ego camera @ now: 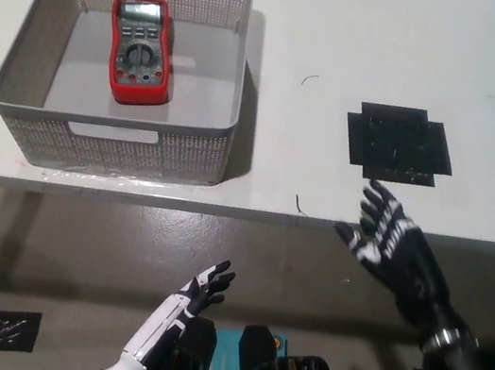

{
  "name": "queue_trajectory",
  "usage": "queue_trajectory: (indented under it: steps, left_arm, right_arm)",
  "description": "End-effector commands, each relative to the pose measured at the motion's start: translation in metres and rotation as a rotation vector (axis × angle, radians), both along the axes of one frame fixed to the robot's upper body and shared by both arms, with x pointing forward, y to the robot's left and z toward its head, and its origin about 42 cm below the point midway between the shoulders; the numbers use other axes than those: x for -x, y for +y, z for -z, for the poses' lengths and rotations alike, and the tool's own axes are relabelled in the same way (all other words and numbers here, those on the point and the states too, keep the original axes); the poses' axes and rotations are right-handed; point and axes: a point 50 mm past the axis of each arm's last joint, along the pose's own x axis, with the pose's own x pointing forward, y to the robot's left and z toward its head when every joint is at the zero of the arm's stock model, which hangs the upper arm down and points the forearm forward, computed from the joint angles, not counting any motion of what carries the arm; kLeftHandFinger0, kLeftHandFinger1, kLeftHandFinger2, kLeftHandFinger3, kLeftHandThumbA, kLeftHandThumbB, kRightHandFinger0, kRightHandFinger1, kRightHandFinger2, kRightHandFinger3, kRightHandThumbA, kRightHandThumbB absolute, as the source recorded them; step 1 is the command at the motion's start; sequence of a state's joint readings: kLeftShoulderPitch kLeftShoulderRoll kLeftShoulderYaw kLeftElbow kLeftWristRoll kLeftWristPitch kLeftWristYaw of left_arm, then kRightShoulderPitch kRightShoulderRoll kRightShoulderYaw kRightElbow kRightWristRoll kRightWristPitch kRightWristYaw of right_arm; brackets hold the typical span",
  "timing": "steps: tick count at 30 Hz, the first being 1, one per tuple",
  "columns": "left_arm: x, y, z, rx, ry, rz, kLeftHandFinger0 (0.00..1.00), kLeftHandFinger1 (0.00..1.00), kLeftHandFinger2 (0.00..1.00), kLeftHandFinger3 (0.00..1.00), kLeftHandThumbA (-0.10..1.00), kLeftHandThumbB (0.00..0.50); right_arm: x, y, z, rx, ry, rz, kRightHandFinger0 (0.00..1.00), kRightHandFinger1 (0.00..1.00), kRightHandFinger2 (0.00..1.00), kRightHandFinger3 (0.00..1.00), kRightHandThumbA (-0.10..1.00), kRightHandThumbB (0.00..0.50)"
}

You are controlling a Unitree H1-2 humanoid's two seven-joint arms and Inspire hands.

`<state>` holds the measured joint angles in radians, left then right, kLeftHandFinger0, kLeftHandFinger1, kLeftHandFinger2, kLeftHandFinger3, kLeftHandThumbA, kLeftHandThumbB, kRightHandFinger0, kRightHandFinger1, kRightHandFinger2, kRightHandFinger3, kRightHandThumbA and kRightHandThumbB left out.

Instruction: Use the right hand to pick up a multimeter on the right side and put it into a container on the left side

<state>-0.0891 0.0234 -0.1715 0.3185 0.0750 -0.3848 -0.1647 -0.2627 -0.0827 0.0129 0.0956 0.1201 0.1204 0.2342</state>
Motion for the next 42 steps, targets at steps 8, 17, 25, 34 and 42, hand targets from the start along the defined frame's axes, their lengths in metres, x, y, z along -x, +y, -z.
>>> queue_trajectory:
  steps: [8, 17, 25, 34, 42]
  left_arm:
    - [-0.010, 0.004, -0.012, 0.014, -0.089, -0.037, 1.00, 1.00, 1.00, 1.00, 1.00, 0.479]
    - [-0.008, 0.002, -0.012, 0.013, -0.108, -0.055, 1.00, 1.00, 1.00, 1.00, 1.00, 0.448]
    - [-0.014, 0.004, -0.015, 0.021, -0.117, -0.074, 1.00, 1.00, 1.00, 1.00, 1.00, 0.431]
    - [-0.017, 0.006, -0.015, 0.020, -0.116, -0.070, 1.00, 1.00, 1.00, 1.00, 1.00, 0.449]
    - [-0.018, 0.006, -0.015, 0.014, -0.118, -0.071, 1.00, 1.00, 1.00, 1.00, 1.00, 0.455]
  right_arm:
    - [0.146, 0.005, -0.039, -0.136, -0.359, -0.269, 1.00, 1.00, 1.00, 1.00, 1.00, 0.487]
    - [0.116, -0.005, 0.049, 0.039, -0.115, -0.213, 1.00, 1.00, 1.00, 1.00, 1.00, 0.365]
    - [0.100, -0.006, 0.052, 0.119, -0.095, -0.228, 1.00, 1.00, 1.00, 1.00, 1.00, 0.423]
    - [0.092, -0.010, 0.052, 0.153, -0.094, -0.211, 1.00, 1.00, 1.00, 1.00, 1.00, 0.385]
    - [0.093, -0.010, 0.049, 0.190, -0.086, -0.226, 1.00, 1.00, 1.00, 1.00, 1.00, 0.380]
